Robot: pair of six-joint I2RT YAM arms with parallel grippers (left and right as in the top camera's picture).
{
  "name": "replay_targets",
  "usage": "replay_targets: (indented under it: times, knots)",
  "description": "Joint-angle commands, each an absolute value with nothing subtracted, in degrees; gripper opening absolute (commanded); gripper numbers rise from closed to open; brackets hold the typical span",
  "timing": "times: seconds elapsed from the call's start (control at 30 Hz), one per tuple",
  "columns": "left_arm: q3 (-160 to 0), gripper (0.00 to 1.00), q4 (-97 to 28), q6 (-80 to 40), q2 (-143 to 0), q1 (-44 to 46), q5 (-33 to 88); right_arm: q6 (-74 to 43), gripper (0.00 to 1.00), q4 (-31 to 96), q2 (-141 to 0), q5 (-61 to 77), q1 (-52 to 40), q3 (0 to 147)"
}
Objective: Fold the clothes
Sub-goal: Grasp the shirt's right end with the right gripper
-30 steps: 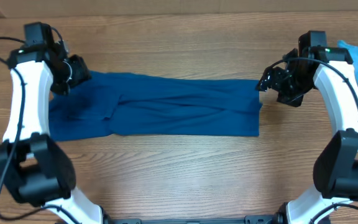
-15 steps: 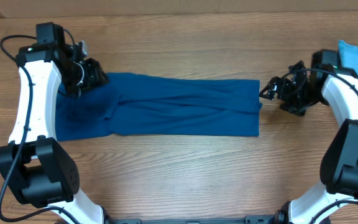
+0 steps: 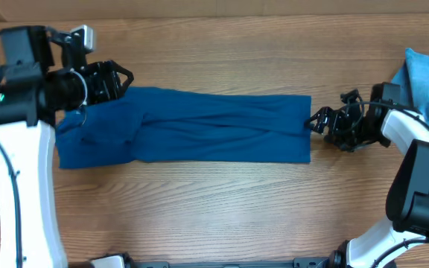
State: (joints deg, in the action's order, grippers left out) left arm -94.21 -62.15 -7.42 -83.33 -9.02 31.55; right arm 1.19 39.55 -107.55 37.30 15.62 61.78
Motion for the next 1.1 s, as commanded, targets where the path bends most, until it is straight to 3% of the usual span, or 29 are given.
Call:
replay_targets:
  times: [0.0, 0.63, 0.97, 1.03, 1.07]
  knots:
    - [-94.7, 0.60, -62.1, -6.4, -80.2, -8.9, 32.5, 0.3, 0.96, 35.0, -108.2, 39.4, 15.4, 57.7]
    - [-94.7, 0.61, -61.5, -6.7, -79.3, -8.9, 38.5, -0.6, 0.85, 30.5, -115.7, 42.1, 10.0, 55.4]
    - [-94.7, 0.61, -61.5, -6.9, -79.3, -8.9, 38.6, 0.1, 0.67, 30.2, -115.7, 42.1, 10.3, 55.5]
    - [-94.7, 0.62, -61.7, -6.9, -79.3, -8.9, 38.6, 0.1, 0.61, 29.3, -115.7, 42.1, 10.5, 55.5]
    - [-94.7, 0.62, -61.9, -6.9, -79.3, -8.9, 38.6, 0.0, 0.53, 28.8, -115.7, 42.1, 10.6, 55.5]
